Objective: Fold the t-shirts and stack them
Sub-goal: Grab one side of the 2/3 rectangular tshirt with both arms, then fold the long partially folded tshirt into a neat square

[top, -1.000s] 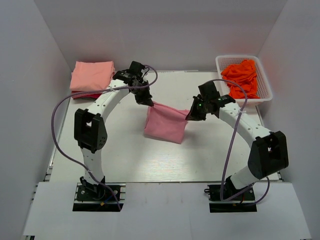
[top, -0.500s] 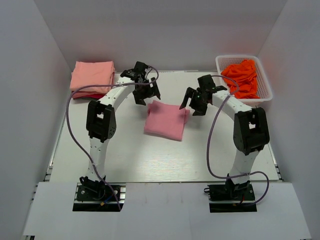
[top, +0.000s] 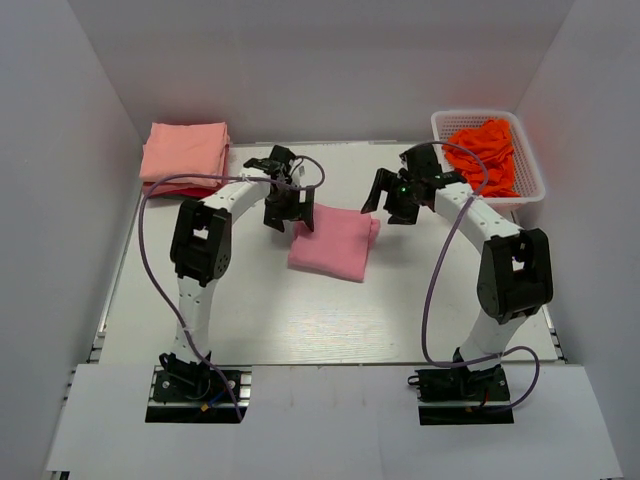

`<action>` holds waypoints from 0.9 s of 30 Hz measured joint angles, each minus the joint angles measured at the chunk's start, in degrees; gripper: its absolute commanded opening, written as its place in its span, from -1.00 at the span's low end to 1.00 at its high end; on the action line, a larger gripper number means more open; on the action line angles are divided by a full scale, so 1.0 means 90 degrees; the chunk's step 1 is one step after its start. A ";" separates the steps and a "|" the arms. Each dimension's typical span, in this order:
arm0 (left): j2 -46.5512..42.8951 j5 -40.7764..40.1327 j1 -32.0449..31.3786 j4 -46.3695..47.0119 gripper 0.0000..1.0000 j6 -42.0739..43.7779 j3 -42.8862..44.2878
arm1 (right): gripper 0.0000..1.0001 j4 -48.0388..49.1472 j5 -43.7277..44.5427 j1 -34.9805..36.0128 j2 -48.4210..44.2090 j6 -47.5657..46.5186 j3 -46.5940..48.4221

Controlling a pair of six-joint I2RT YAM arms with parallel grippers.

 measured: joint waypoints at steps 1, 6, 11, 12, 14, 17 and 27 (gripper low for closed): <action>0.0027 0.0017 -0.0017 -0.0017 1.00 0.0051 -0.0027 | 0.81 -0.0017 0.0000 0.0000 -0.0019 -0.0027 -0.0007; 0.0228 0.0357 -0.0114 0.0041 0.69 0.0296 -0.0032 | 0.81 -0.0053 0.0027 -0.0007 -0.0034 -0.0078 -0.0080; 0.0168 0.0529 -0.0214 0.0296 0.16 0.0384 -0.0308 | 0.81 -0.0168 0.0104 -0.0034 -0.0063 -0.0126 -0.0287; 0.0160 0.0554 -0.0223 0.0347 0.06 0.0364 -0.0386 | 0.81 -0.0177 0.0114 -0.0041 -0.0070 -0.0138 -0.0335; 0.0148 0.0597 -0.0228 0.0415 -0.10 0.0328 -0.0478 | 0.81 -0.0177 0.0134 -0.0053 -0.0114 -0.0155 -0.0449; 0.0175 0.0627 -0.0248 0.0432 -0.71 0.0277 -0.0481 | 0.81 -0.0158 0.0155 -0.0078 -0.0289 -0.0168 -0.0661; 0.0471 -0.0197 -0.0461 -0.0163 -1.00 0.0692 0.0602 | 0.81 0.0141 0.0372 -0.0153 -0.1372 -0.0192 -0.1523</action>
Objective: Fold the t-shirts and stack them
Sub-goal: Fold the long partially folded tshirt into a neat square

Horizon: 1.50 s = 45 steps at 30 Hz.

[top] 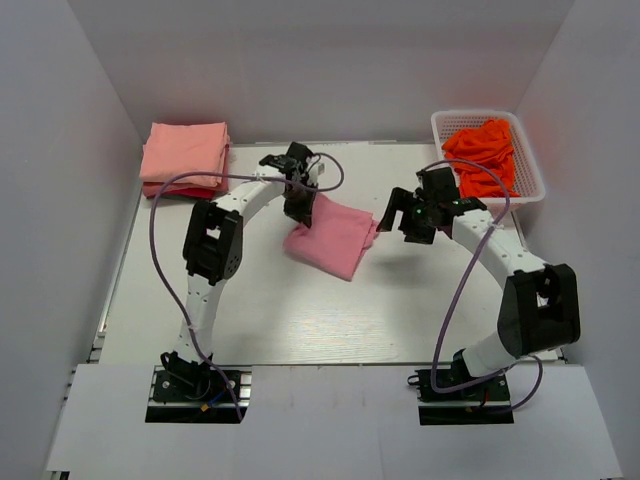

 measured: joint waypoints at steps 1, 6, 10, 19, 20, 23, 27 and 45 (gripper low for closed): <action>0.0000 -0.0068 0.0000 -0.0044 -1.00 0.0109 0.0168 | 0.81 0.0041 0.0022 -0.0010 -0.0141 0.0000 -0.0126; -0.0153 -0.0289 0.0182 -0.0117 -1.00 0.0680 0.0988 | 0.81 0.0155 0.0136 -0.0024 -0.0743 0.0005 -0.0661; -0.0299 -0.0498 0.0391 -0.0163 -1.00 0.1243 0.1603 | 0.81 0.0165 0.0131 -0.0027 -0.1061 0.0005 -0.0787; -0.0447 -0.1367 0.1178 -0.0131 -1.00 0.2327 0.2569 | 0.81 0.0153 0.0138 -0.0024 -0.2074 0.0029 -0.0867; -0.0464 -0.1411 0.1304 -0.0066 -1.00 0.2424 0.2613 | 0.81 0.0146 0.0146 -0.0027 -0.2118 0.0032 -0.0867; -0.0542 -0.1498 0.1693 0.0095 -1.00 0.2701 0.2715 | 0.81 0.0092 0.0158 -0.0027 -0.2130 0.0046 -0.0865; -0.0719 -0.1501 0.2198 0.0418 -1.00 0.2973 0.2737 | 0.81 -0.0032 0.0124 -0.0024 -0.2008 0.0051 -0.0787; -0.0865 -0.0495 0.3806 0.1520 -1.00 0.3033 0.2829 | 0.81 -0.0486 -0.0177 -0.0024 -0.1015 0.0291 0.0192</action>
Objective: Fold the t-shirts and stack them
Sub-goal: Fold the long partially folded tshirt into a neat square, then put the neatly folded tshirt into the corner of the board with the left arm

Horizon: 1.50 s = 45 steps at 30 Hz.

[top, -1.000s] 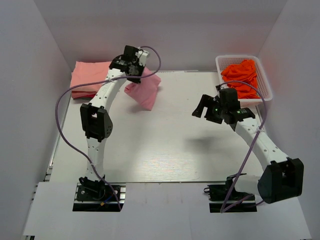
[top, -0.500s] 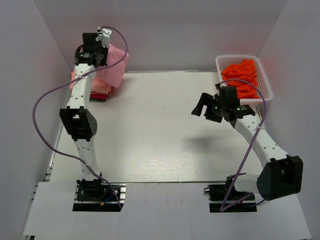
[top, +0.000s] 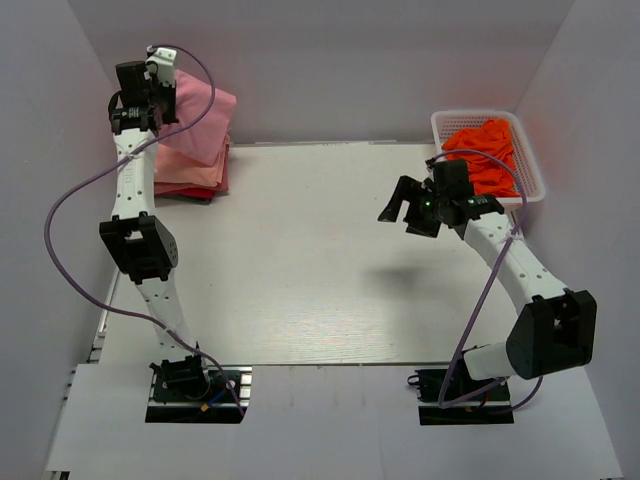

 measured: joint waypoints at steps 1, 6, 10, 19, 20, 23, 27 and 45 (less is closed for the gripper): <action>0.0032 0.0036 0.0066 0.0029 -1.00 -0.0029 0.0000 | 0.81 -0.0019 -0.0002 0.0000 0.0061 0.0027 0.0058; 0.0274 0.0136 0.0350 0.0126 -1.00 -0.0175 -0.0012 | 0.81 -0.0112 -0.0002 0.0002 0.0374 0.0090 0.0316; 0.0566 0.0090 0.0500 0.0236 -0.81 -0.0321 -0.0019 | 0.81 -0.0158 -0.0024 0.0005 0.0634 0.0146 0.0495; 0.0996 -0.1144 0.0549 0.0765 1.00 -0.1001 -0.0046 | 0.81 -0.0168 -0.0185 0.0012 0.0954 0.0260 0.0668; 0.0996 -0.1197 0.0549 0.0809 1.00 -0.1054 -0.0044 | 0.81 -0.0168 -0.0209 0.0017 0.0971 0.0260 0.0680; 0.0996 -0.1282 0.0549 0.1005 1.00 -0.1190 -0.0032 | 0.81 -0.0155 -0.0253 0.0022 0.1010 0.0257 0.0714; 0.0993 -0.1297 0.0542 0.1078 1.00 -0.1413 -0.0002 | 0.81 -0.0153 -0.0267 0.0029 0.1010 0.0243 0.0716; -0.4204 -0.0512 -0.2727 0.1013 1.00 -0.4473 -0.6844 | 0.81 0.0925 0.0017 0.0034 -0.1965 0.0250 -0.1829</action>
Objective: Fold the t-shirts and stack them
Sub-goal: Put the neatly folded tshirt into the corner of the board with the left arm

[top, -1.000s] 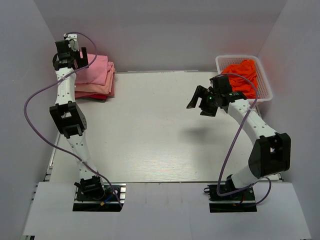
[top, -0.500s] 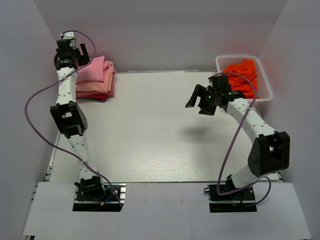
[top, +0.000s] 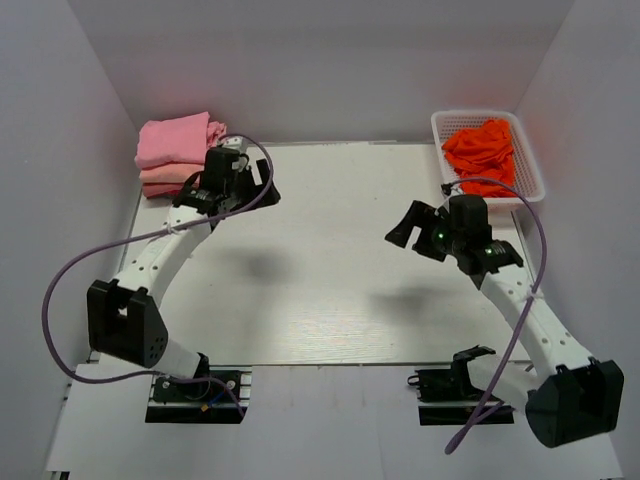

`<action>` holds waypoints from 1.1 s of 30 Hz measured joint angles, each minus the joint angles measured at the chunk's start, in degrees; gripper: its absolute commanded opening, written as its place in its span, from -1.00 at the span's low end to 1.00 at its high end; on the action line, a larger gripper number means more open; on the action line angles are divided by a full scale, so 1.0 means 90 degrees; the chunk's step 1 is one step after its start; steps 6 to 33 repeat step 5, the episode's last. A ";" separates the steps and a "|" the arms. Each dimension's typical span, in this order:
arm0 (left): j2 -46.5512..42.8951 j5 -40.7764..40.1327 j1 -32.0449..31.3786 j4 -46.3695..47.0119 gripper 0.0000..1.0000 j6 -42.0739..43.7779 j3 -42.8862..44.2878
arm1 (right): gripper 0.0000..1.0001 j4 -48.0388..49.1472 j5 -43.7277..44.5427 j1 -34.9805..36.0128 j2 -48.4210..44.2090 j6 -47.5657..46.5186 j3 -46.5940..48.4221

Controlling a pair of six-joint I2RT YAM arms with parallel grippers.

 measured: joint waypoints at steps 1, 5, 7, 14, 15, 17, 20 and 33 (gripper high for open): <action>-0.0114 -0.0124 -0.0080 -0.0034 1.00 -0.0102 -0.0080 | 0.81 0.0022 0.0007 0.0000 -0.0168 0.0012 -0.0138; -0.0855 -0.0374 -0.0308 0.0017 1.00 -0.0410 -0.0984 | 0.81 0.0075 0.0007 0.0000 -0.0755 0.0044 -0.0641; -0.0855 -0.0374 -0.0308 0.0017 1.00 -0.0410 -0.0984 | 0.81 0.0075 0.0007 0.0000 -0.0755 0.0044 -0.0641; -0.0855 -0.0374 -0.0308 0.0017 1.00 -0.0410 -0.0984 | 0.81 0.0075 0.0007 0.0000 -0.0755 0.0044 -0.0641; -0.0855 -0.0374 -0.0308 0.0017 1.00 -0.0410 -0.0984 | 0.81 0.0075 0.0007 0.0000 -0.0755 0.0044 -0.0641; -0.0855 -0.0374 -0.0308 0.0017 1.00 -0.0410 -0.0984 | 0.81 0.0075 0.0007 0.0000 -0.0755 0.0044 -0.0641; -0.0855 -0.0374 -0.0308 0.0017 1.00 -0.0410 -0.0984 | 0.81 0.0075 0.0007 0.0000 -0.0755 0.0044 -0.0641; -0.0855 -0.0374 -0.0308 0.0017 1.00 -0.0410 -0.0984 | 0.81 0.0075 0.0007 0.0000 -0.0755 0.0044 -0.0641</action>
